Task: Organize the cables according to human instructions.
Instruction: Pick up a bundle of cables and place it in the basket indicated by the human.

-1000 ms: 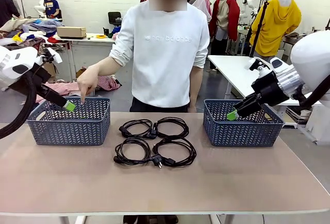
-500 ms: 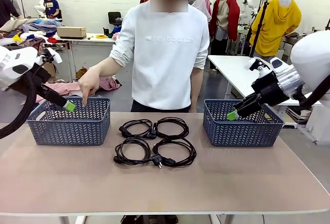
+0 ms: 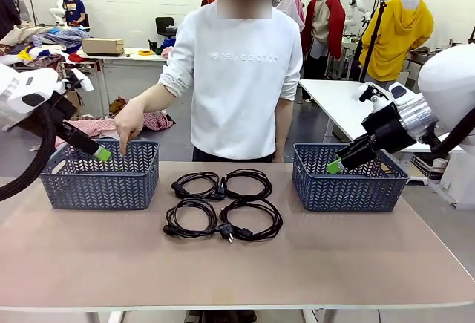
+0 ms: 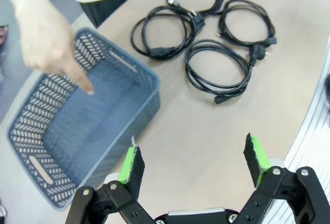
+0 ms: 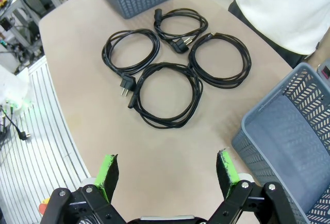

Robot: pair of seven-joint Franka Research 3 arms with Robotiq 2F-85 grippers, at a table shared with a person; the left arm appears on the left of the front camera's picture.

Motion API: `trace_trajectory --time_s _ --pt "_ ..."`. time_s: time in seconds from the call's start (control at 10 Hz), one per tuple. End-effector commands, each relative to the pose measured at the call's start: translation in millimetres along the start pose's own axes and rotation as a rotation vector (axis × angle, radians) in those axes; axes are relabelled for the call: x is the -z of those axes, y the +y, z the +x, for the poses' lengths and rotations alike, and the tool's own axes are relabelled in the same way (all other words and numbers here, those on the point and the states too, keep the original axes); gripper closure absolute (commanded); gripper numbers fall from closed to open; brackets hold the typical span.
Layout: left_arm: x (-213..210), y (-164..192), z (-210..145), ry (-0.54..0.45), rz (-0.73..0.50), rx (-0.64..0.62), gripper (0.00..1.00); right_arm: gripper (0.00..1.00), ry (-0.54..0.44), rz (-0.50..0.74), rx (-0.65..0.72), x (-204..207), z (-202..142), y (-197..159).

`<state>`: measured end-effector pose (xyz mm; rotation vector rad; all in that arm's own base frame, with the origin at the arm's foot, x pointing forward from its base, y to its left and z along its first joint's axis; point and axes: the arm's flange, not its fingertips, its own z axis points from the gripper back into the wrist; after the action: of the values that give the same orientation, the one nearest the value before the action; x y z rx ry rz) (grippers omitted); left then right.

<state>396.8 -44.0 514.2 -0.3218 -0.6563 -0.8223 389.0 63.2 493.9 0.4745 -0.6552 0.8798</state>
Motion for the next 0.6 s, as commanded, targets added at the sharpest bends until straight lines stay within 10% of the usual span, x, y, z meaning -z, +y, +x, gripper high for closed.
trace_trajectory --time_s 0.0,0.5 --pt "15 -8 26 0.067 -0.02 0.17 0.0 0.0 -0.026 0.018 -0.021 2 0 -4" --pt "100 -74 87 0.227 -0.08 0.54 0.0 0.0 -0.026 0.018 -0.021 2 0 -4"
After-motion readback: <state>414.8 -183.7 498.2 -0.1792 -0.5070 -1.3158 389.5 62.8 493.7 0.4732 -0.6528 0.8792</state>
